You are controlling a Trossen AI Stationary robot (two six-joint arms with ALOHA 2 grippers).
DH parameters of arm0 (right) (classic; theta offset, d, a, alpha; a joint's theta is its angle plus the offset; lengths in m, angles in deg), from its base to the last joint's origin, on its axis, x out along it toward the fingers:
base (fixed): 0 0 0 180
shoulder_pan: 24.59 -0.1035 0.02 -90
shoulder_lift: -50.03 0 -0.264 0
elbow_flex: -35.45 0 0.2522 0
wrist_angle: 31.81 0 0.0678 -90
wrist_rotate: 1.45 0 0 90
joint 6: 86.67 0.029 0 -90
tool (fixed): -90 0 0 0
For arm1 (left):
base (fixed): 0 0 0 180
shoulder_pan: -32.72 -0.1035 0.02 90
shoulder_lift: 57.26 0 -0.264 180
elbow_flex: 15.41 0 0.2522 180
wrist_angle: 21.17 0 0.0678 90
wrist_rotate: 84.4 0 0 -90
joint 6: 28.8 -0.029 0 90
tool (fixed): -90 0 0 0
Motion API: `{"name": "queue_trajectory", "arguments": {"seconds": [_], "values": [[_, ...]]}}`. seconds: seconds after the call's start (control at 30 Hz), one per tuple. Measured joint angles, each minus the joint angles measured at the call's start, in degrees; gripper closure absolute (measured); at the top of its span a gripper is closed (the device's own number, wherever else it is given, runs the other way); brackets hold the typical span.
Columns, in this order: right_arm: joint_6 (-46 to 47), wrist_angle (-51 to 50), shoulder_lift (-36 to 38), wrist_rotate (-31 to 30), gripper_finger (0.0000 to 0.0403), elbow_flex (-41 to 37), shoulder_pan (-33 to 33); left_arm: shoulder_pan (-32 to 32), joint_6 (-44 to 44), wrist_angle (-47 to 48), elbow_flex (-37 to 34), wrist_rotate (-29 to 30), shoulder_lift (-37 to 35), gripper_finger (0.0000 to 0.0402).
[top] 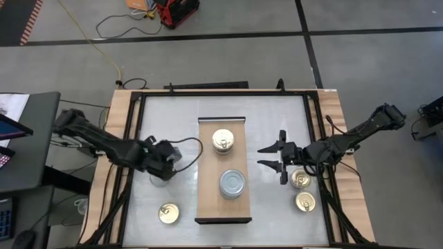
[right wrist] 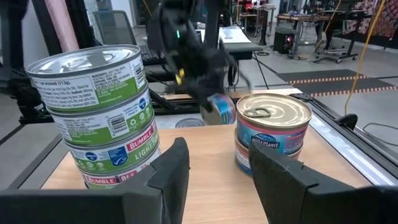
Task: Stack canned seafood by type on shelf
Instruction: Stack the blue tuna can on top of the stacked blue tuna cans on the shelf
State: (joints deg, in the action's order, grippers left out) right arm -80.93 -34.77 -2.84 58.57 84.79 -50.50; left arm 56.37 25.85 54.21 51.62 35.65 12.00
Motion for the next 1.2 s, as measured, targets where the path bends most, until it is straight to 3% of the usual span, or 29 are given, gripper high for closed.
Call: {"name": "queue_trajectory", "arguments": {"seconds": [0.1, 0.27, 0.47, 0.6, 0.7, 0.83, 1.03, 1.2], "values": [[-0.06, -0.03, 0.0, -0.01, 0.0207, 0.0, 0.0, 1.85, -4.74, -1.98, 0.57, 3.83, -5.56, 0.0213], [-0.89, -0.12, 0.0, -0.04, 0.0207, 0.0, 0.0, 4.46, -19.8, -8.89, 0.9, 13.42, -13.04, 0.021], [-5.32, -0.05, -0.02, -0.38, 0.0207, 0.0, 0.07, 6.58, -45.82, -17.91, 0.94, 23.97, -16.33, 0.021], [-12.55, 1.55, 0.03, -2.1, 0.0207, 0.0, 0.67, 6.89, -65.79, -26.73, 0.94, 27.11, -15.51, 0.0208], [-16.55, 4.03, 0.79, -4.08, 0.0207, 0.0, 1.61, 6.48, -81.04, -35.48, 0.96, 27.53, -13.61, 0.0207], [-14.97, 5.95, 2.07, -5.92, 0.0207, 0.04, 3.97, 4.21, -97.13, -46.1, 0.98, 25.96, -10.26, 0.0207], [-10.33, 5.6, 2.38, -6.32, 0.0207, 0.04, 7.5, -0.55, -115.02, -58.99, 0.99, 19.76, -5.6, 0.0206], [-9.16, 3.68, 4.18, -6.32, 0.0207, 0.04, 7.58, -4.3, -123.69, -66.07, 0.99, 13.9, -3.66, 0.0206]]}}
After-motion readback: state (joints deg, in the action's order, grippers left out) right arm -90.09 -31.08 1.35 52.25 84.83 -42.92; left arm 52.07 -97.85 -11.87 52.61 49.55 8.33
